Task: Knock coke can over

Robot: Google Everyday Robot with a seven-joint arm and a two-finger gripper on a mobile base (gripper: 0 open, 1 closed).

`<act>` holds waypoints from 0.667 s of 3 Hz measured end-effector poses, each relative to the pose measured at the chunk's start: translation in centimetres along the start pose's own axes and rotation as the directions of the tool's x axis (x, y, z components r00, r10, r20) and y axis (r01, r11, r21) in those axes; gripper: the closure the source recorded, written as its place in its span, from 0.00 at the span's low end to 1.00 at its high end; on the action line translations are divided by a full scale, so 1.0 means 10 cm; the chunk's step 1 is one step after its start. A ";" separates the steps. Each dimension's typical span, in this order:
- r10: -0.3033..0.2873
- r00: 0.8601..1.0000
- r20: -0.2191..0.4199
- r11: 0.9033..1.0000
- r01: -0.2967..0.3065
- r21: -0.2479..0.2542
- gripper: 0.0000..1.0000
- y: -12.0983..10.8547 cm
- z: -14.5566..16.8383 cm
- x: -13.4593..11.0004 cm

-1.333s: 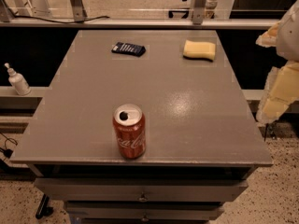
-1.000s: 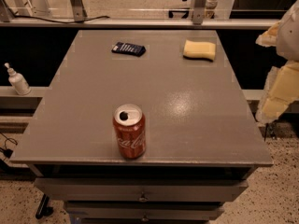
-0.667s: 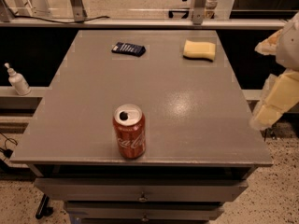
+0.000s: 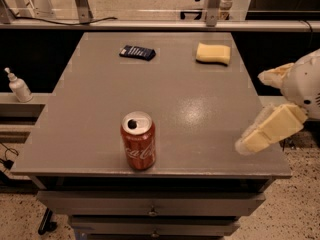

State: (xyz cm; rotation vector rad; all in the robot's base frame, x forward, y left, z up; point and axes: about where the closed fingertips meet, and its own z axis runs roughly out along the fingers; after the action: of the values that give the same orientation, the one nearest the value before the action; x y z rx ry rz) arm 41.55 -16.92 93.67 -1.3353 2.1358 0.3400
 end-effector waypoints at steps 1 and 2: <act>0.035 0.986 0.161 0.999 -0.031 -0.027 0.00 0.09 0.24 -0.15; 0.028 0.945 0.327 0.998 -0.006 -0.068 0.00 0.25 0.41 -0.44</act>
Offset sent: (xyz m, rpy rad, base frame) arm 0.0048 0.1041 -0.0001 0.5340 -0.1654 0.1305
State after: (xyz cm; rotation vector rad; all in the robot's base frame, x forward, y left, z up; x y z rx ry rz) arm 42.18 -10.50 92.81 -1.2009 1.8715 0.6013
